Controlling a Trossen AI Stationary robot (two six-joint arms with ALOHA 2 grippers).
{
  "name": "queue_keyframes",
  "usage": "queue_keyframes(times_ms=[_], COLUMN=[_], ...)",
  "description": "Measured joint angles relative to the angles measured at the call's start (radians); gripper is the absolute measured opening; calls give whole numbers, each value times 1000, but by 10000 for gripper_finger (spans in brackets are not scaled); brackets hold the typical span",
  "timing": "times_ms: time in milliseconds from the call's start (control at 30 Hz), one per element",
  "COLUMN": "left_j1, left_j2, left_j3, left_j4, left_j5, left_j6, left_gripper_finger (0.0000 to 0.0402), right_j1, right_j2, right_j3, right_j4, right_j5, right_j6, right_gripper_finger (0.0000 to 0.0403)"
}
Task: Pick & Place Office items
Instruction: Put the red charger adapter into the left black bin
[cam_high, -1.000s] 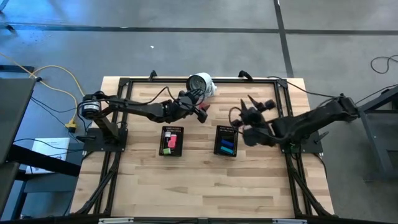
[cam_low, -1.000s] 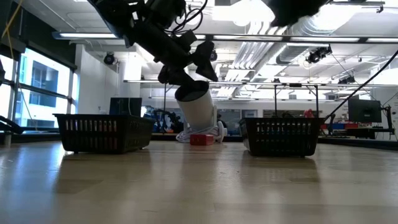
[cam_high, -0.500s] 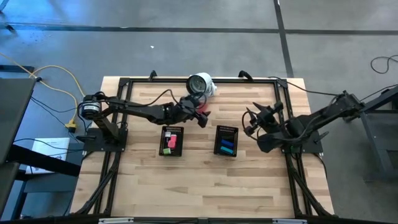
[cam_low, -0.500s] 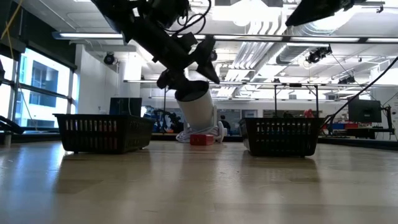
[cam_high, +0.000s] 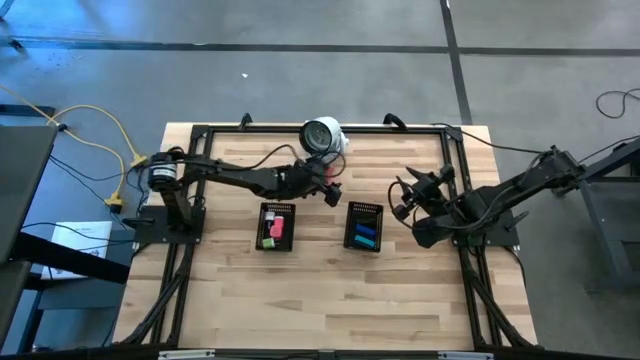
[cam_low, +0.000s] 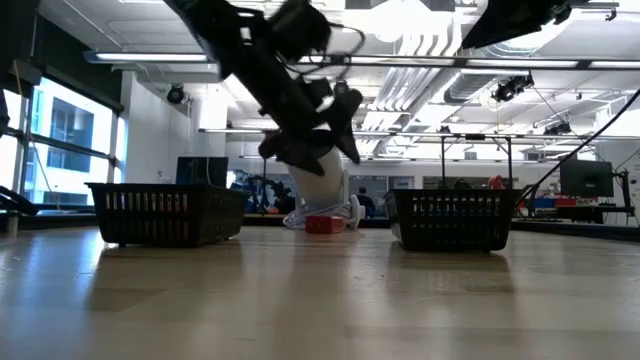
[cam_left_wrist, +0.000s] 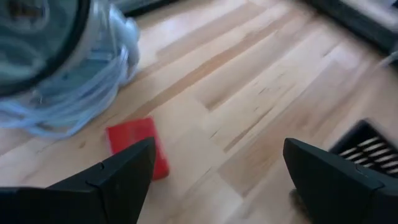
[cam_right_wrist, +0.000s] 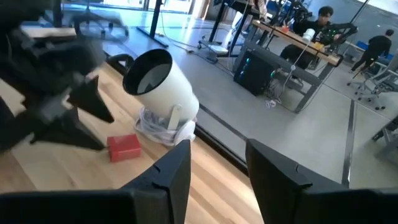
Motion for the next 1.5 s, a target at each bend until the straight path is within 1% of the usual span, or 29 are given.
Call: queue_keyframes(times_ms=[133,167,233,300,367,433,500,933,1133,1500], left_j1=[15,20,26,28,28,27,27,52,52,55], left_j2=[91,109,148,167,189,195,209,239,242,314], left_j3=[118,144,203,235,261,268,278,275,275,274], left_j4=[-123,-176,-231,-308,-317,-356,-338,-415,-417,-375], left_j5=[-1,-6,-35,-79,-93,-95,-95,-85,-76,-30], left_j6=[-12,-14,-22,-29,-30,-33,-44,-111,-117,-128], left_gripper_finger=[343,343,343,343,343,343,343,343,343,343], right_j1=[0,0,0,2,7,10,10,10,10,10], right_j2=[0,0,0,0,0,-1,-1,0,0,0], right_j3=[0,0,0,0,0,0,0,0,0,0], right_j4=[-7,-8,-21,-37,-62,-65,-66,-77,-77,-83], right_j5=[-16,-24,-43,-53,-62,-63,-64,-63,-63,-75], right_j6=[7,9,17,31,52,54,54,73,76,91], right_gripper_finger=[140,140,140,140,140,140,140,140,140,140])
